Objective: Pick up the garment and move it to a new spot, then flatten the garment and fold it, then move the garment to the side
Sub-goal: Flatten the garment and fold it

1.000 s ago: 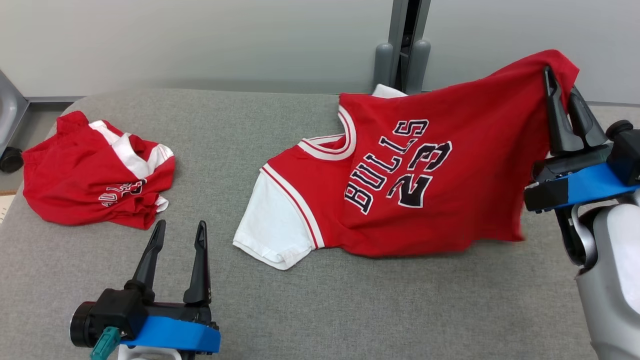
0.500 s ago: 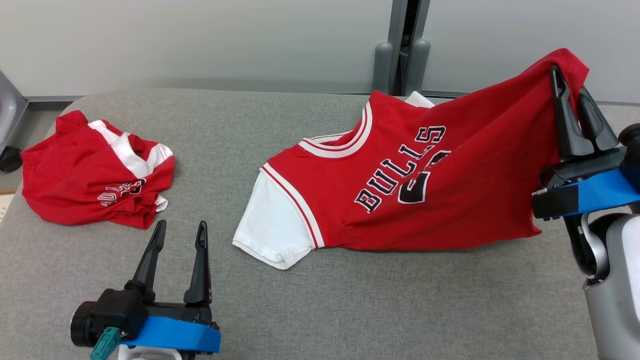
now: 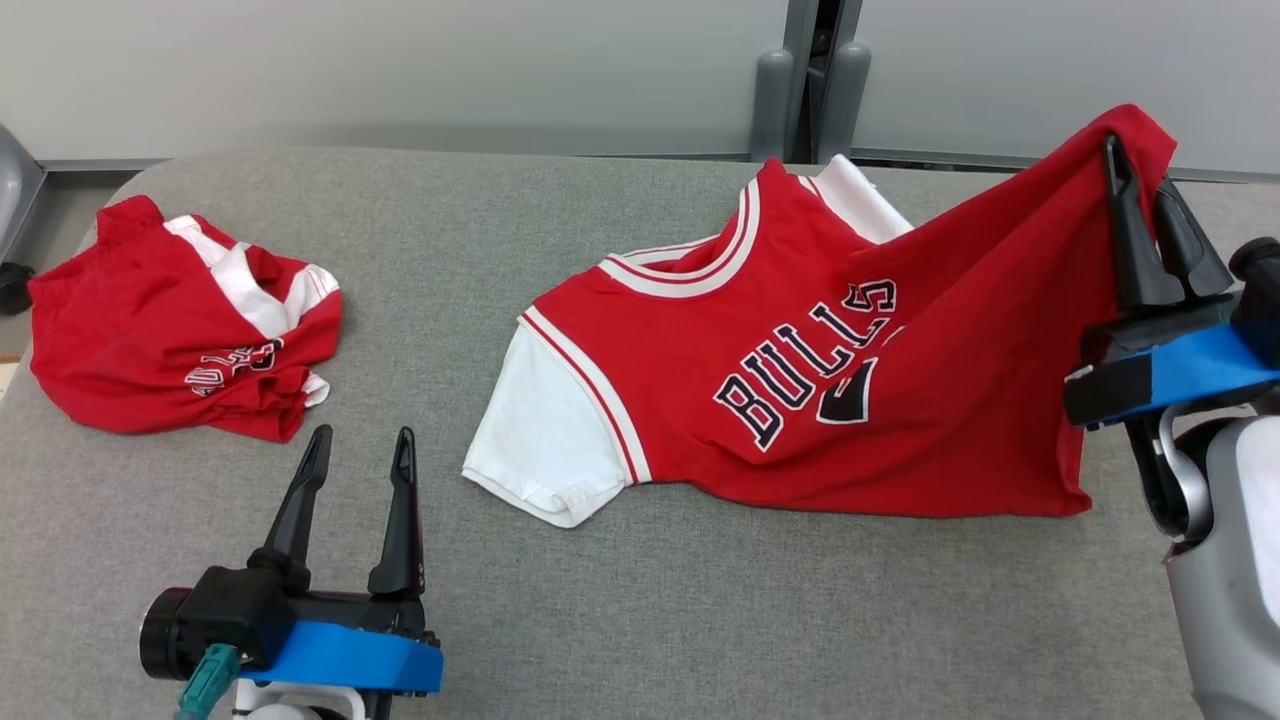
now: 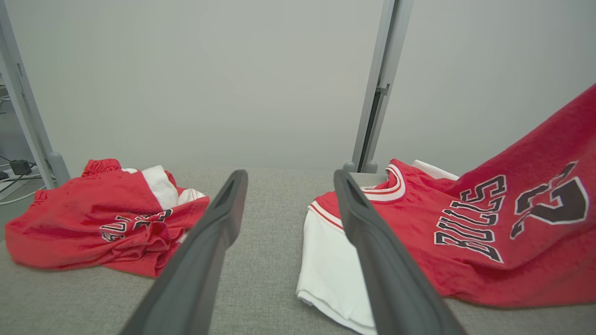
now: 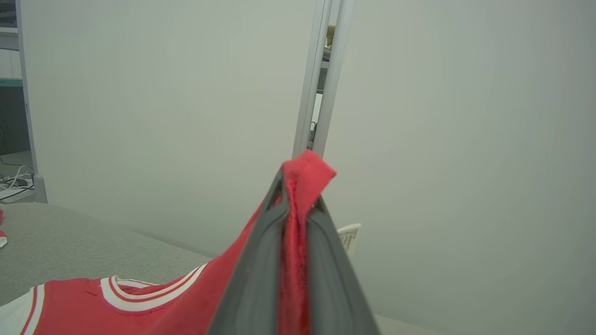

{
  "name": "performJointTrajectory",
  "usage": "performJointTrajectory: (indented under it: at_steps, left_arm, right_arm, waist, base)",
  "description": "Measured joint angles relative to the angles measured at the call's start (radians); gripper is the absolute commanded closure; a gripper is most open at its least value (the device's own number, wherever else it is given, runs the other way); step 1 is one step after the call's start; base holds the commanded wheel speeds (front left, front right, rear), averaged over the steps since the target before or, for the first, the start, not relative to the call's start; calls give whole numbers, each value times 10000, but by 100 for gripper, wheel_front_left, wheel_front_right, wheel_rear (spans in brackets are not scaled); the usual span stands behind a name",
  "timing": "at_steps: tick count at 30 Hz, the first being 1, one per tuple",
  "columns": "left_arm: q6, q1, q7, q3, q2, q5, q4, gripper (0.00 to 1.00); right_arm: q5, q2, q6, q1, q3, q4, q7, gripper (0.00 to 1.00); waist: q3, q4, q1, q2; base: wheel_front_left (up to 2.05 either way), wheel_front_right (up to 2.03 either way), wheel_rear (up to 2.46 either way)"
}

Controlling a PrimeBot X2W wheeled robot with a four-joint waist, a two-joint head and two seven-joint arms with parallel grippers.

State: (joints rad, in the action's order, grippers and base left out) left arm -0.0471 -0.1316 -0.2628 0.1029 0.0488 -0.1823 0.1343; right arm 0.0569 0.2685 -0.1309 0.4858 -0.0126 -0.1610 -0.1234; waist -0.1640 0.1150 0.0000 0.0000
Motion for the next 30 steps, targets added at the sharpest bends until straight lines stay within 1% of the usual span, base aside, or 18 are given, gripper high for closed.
performJointTrajectory:
  at_steps: [4, 10, 20, 27, 28, 29, 30]
  left_arm:
    - [0, -124, 0, 33, 0, -4, -38, 0]
    - [0, -432, 0, 201, 0, -36, -88, 0]
    - [81, -1089, 0, 721, 2, -316, -144, 0]
    - [209, -1234, 0, 913, 2, -453, -159, 0]
    - [222, -1251, 0, 917, 2, -456, -171, 0]
    - [226, -1265, 0, 920, 2, -456, -176, 0]
    - [242, -1279, 0, 926, 0, -456, -176, 0]
  right_arm:
    - [-38, 86, 0, 475, -8, -568, -88, 100]
    - [-146, 351, 0, 1504, -146, -1854, -188, 100]
    - [-587, 941, 0, 3637, -205, -4723, -474, 100]
    - [-1011, 1011, -2, 4583, -73, -6918, -709, 100]
    - [-1028, 1007, -2, 4682, -44, -7212, -761, 32]
    - [-1087, 1003, 0, 4760, 0, -7446, -853, 0]
    - [-1095, 997, -2, 4833, 52, -7731, -894, 0]
  waist:
    - [-212, 64, 0, 0]
    - [-644, 262, 1, 0]
    - [-1511, 986, 2, 0]
    - [-1940, 1374, 2, 0]
    - [-1977, 1394, 2, 0]
    - [-2009, 1404, 2, 0]
    - [-2028, 1404, 2, 0]
  base:
    - [0, 0, 0]
    - [0, 0, 0]
    - [0, 0, 0]
    - [0, 0, 0]
    - [0, 0, 0]
    - [0, 0, 0]
    - [0, 0, 0]
